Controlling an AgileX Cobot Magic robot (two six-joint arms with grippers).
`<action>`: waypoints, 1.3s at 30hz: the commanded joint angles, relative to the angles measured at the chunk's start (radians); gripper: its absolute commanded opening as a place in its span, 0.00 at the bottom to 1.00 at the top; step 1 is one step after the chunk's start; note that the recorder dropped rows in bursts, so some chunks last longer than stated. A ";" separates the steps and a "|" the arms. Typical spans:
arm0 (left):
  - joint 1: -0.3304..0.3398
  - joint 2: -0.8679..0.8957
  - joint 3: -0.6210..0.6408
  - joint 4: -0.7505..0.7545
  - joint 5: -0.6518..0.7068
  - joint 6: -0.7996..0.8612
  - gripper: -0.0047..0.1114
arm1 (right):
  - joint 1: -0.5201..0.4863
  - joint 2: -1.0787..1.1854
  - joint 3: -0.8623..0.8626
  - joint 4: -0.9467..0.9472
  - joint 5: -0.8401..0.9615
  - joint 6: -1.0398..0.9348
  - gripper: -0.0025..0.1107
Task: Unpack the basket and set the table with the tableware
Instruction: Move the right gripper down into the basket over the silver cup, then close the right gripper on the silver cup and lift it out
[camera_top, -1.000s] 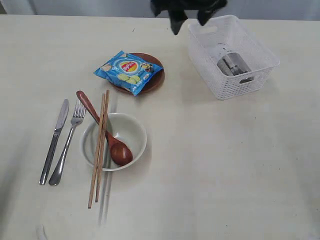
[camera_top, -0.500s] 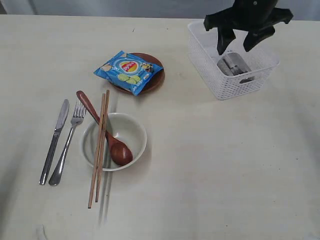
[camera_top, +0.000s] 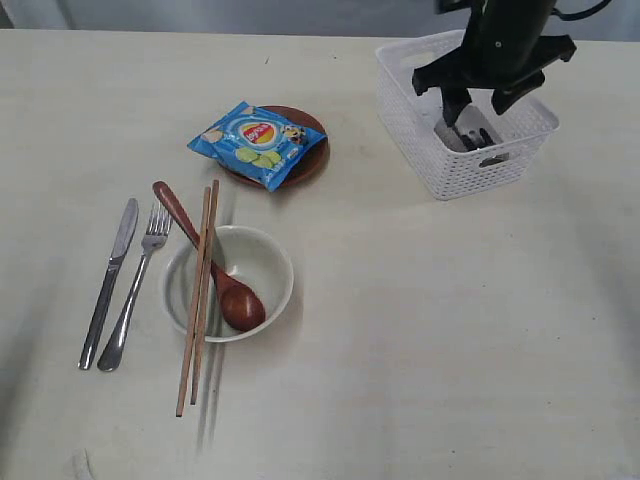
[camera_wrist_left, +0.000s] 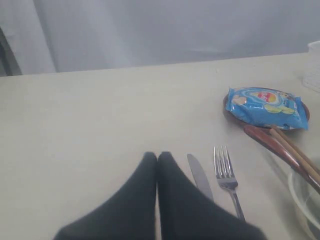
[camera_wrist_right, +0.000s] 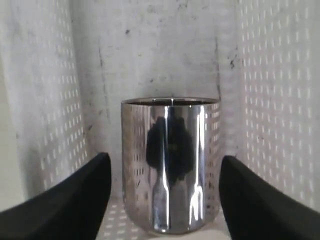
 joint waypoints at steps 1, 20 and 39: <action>0.003 -0.005 0.004 -0.006 -0.001 -0.004 0.04 | -0.006 0.020 0.000 -0.012 -0.012 -0.018 0.55; 0.003 -0.005 0.004 -0.006 -0.001 -0.004 0.04 | -0.006 0.086 0.000 0.010 0.012 -0.005 0.93; 0.003 -0.005 0.004 -0.006 -0.001 -0.004 0.04 | -0.006 0.099 0.000 0.011 0.024 -0.031 0.02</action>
